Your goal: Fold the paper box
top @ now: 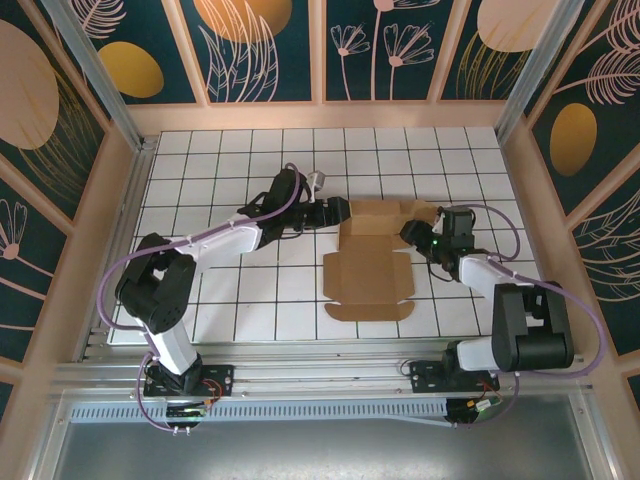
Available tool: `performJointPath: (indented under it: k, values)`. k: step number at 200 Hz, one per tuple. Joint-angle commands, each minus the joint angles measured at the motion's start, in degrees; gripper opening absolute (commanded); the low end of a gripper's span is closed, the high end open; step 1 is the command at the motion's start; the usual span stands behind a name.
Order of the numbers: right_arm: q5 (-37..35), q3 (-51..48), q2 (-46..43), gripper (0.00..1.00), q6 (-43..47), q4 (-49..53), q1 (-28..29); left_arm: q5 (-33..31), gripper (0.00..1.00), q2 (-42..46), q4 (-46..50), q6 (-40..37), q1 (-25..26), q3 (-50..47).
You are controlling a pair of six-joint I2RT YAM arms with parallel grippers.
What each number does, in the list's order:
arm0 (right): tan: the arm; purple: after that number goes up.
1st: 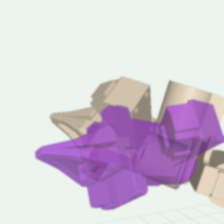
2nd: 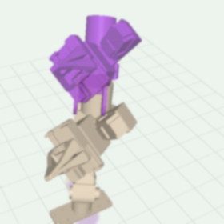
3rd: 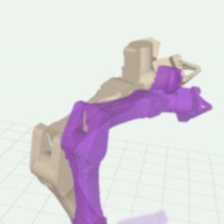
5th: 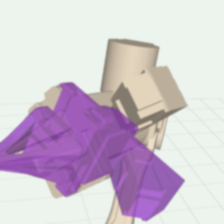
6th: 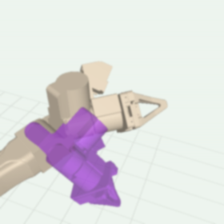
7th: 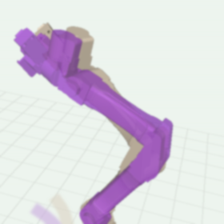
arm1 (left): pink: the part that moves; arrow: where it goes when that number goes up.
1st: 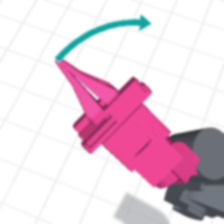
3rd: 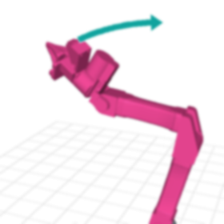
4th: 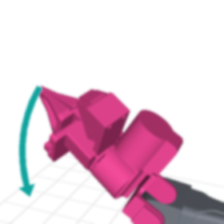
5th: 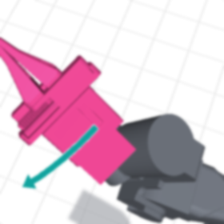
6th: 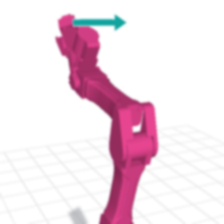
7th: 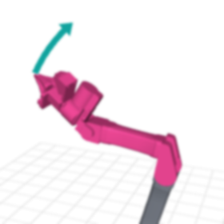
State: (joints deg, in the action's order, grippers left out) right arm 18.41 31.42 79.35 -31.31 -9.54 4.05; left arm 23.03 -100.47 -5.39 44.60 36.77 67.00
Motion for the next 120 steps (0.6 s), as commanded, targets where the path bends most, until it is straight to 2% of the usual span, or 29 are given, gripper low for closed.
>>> performJointPath:
  k: [1, 28, 80, 120]
  values:
    - [1.5, -1.2, 2.2, 0.62, 1.5, -8.2, -0.3, -2.1, 0.77, 1.9, 2.3, -0.1, 0.2, 1.1]
    - [2.4, -1.2, 5.5, 0.61, 0.6, -9.6, 0.0, -4.5, 0.72, -0.9, 5.2, 0.7, 0.2, 4.3]
    - [1.6, -1.7, 8.6, 0.57, 0.2, -11.0, 1.7, -0.7, 0.6, -5.0, 5.2, 0.2, 0.2, 7.4]
    - [2.7, -2.2, 10.2, 0.48, -0.1, -12.9, 2.4, 0.2, 0.54, -5.1, 5.2, 0.6, 0.2, 5.3]
